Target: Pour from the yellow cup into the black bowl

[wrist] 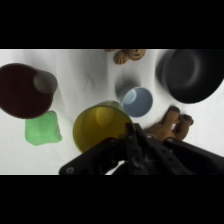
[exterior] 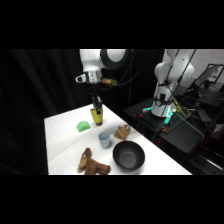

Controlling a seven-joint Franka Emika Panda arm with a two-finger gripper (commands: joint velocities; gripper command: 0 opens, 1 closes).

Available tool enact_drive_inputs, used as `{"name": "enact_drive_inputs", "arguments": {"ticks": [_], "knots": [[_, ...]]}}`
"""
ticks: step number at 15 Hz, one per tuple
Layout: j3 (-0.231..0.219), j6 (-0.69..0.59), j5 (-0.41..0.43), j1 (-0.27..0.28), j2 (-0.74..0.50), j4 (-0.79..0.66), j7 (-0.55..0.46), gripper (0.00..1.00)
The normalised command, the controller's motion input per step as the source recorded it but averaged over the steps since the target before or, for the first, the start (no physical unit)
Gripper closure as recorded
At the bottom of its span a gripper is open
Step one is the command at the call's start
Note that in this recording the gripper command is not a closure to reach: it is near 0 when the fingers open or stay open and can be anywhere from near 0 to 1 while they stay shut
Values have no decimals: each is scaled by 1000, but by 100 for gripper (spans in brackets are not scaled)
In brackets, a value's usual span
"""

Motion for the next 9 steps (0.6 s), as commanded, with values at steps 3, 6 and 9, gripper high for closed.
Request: {"name": "enact_drive_inputs", "arguments": {"ticks": [3,6,9], "knots": [[6,265,-80,-5,210,23,230,18],[7,229,-115,-11,162,23,219,18],[-3,243,-159,-3,112,5,232,18]]}}
